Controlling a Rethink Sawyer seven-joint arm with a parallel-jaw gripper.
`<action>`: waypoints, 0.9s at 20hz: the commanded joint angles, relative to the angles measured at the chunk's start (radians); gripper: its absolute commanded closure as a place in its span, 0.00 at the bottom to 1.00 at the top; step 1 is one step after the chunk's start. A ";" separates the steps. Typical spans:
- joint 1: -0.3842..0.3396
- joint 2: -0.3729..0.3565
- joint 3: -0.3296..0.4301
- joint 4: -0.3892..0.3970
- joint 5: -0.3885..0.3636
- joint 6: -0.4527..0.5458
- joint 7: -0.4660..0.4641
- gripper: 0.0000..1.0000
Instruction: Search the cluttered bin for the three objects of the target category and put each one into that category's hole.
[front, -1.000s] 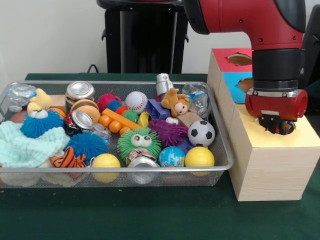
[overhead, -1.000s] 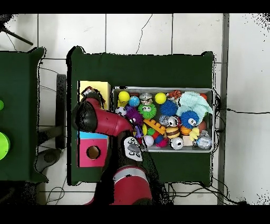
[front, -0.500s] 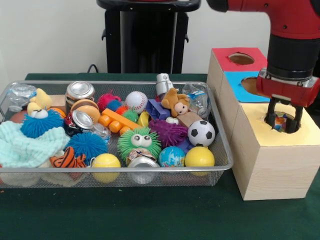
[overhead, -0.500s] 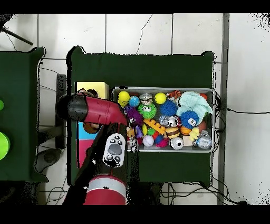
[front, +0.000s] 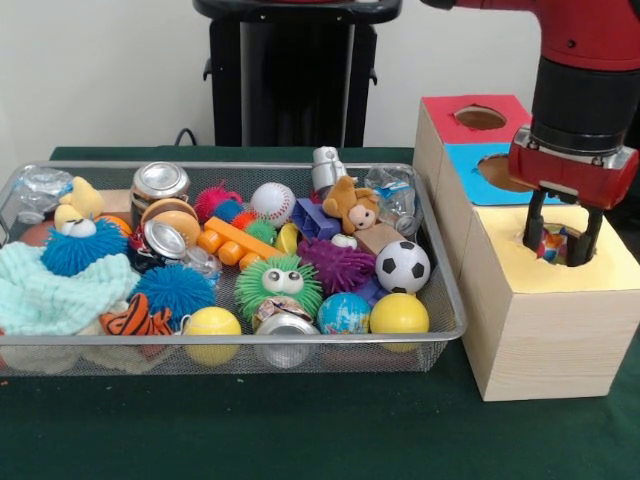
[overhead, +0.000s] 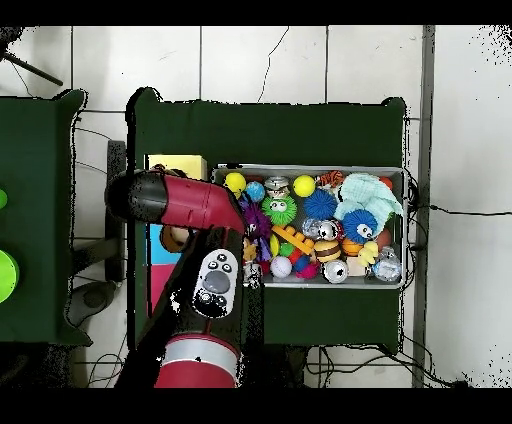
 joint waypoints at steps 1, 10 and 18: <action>0.009 0.040 -0.032 -0.004 -0.026 0.113 0.182 0.00; 0.015 -0.020 -0.063 -0.024 -0.038 0.226 0.169 0.00; 0.026 -0.097 -0.111 -0.078 -0.072 0.432 0.154 0.00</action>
